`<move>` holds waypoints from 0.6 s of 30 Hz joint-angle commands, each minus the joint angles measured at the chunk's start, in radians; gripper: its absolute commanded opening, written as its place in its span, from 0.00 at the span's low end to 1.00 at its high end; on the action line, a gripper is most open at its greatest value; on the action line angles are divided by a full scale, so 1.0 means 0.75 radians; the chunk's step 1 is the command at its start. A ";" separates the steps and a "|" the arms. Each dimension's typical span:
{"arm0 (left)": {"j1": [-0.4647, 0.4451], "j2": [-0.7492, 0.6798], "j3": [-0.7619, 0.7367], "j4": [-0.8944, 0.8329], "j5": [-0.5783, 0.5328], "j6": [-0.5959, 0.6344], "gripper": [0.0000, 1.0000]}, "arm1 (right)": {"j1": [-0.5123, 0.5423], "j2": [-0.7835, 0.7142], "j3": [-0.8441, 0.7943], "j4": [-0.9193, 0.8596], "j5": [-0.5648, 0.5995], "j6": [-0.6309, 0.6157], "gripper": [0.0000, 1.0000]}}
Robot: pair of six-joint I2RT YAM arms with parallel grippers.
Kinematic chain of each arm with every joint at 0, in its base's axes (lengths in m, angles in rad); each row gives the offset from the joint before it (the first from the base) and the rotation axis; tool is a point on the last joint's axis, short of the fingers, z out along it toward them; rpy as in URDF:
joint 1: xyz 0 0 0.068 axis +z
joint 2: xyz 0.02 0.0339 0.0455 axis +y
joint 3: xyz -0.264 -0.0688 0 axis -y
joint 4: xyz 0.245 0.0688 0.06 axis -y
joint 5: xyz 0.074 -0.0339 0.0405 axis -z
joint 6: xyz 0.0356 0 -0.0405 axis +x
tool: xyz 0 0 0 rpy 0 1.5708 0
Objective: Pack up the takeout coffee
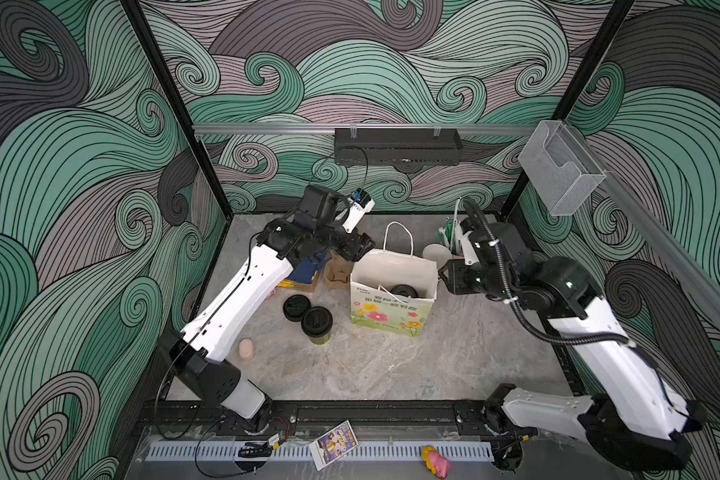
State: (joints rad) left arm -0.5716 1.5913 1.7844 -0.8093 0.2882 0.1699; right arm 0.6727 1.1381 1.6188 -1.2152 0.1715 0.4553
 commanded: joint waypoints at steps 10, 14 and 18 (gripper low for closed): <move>-0.005 0.355 0.325 -0.343 0.287 0.387 0.64 | -0.007 -0.200 -0.185 0.002 -0.025 0.047 0.46; -0.007 0.369 0.340 -0.374 0.297 0.413 0.55 | -0.006 -0.196 -0.183 0.001 -0.026 0.048 0.45; -0.009 0.380 0.349 -0.404 0.295 0.437 0.44 | -0.007 -0.190 -0.178 0.002 -0.025 0.047 0.46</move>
State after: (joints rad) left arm -0.5728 1.8637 2.0140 -1.0504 0.4767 0.4572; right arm 0.6727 0.9974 1.4818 -1.2148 0.1555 0.4801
